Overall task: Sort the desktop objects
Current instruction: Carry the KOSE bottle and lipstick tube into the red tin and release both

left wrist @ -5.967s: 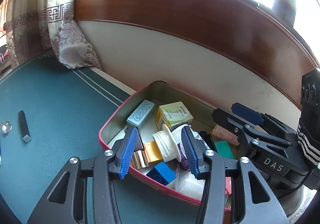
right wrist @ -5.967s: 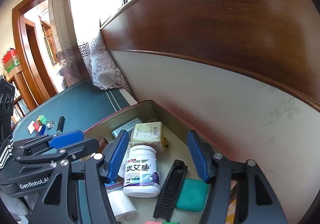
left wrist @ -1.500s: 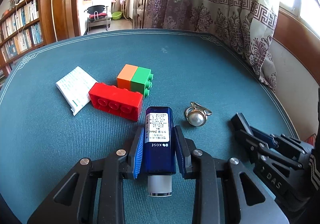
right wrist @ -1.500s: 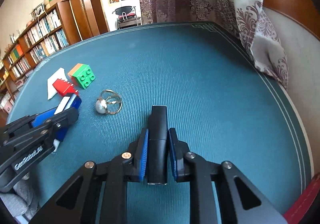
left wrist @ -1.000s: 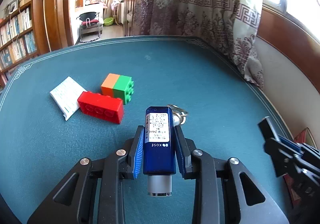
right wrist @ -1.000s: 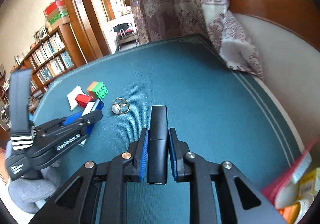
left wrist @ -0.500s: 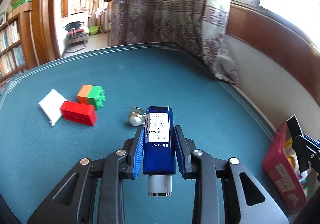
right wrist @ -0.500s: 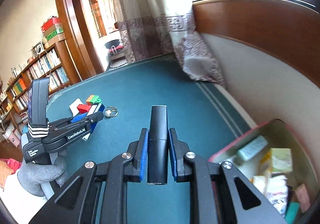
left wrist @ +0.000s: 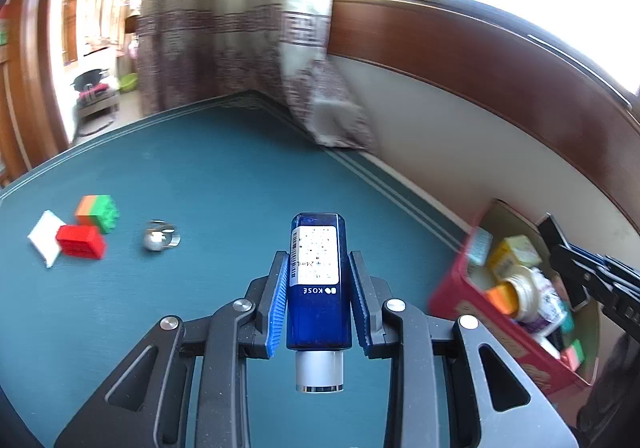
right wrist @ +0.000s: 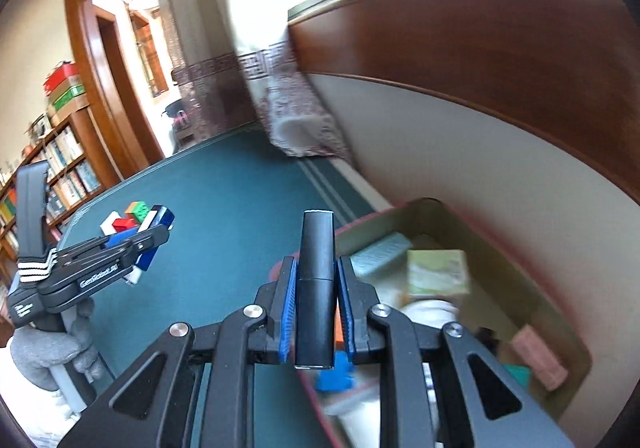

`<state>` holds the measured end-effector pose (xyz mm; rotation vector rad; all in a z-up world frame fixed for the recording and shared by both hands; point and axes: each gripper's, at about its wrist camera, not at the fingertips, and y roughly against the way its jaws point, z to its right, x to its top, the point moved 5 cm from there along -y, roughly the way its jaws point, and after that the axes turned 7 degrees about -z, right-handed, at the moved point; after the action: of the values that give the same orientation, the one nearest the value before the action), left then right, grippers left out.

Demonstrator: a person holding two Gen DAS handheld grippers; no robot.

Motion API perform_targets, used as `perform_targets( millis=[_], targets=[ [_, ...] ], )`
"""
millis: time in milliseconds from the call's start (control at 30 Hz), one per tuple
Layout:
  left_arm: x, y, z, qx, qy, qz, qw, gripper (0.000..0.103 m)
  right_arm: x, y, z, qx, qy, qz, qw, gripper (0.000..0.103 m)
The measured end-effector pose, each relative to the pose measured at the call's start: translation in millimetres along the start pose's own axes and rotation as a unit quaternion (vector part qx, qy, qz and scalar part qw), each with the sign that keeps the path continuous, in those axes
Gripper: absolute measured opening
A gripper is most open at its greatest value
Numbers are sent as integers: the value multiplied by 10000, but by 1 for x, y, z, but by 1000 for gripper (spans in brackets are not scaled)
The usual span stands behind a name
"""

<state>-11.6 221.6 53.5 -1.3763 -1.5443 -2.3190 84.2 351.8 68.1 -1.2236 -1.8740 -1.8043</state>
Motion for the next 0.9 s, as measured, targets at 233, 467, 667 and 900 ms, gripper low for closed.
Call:
perform_targets(
  millis=[233,467,667,900],
  targets=[
    [2,-2,55,-433,-355,-92,9984,31,-6,10,30,-109,-192,3,9998,22],
    [2,-9,100,-686,-674,-196,9952,31,-8,16,45,-193,-234,96,9995,22],
    [2,-13,124,-802,-816,-237,9931,32,-9,21,59,-206,-347,138,9991,22],
    [2,-23,141,-895,-832,-341,9919,32,-9,21,69,-204,-448,126,9987,22]
  ],
)
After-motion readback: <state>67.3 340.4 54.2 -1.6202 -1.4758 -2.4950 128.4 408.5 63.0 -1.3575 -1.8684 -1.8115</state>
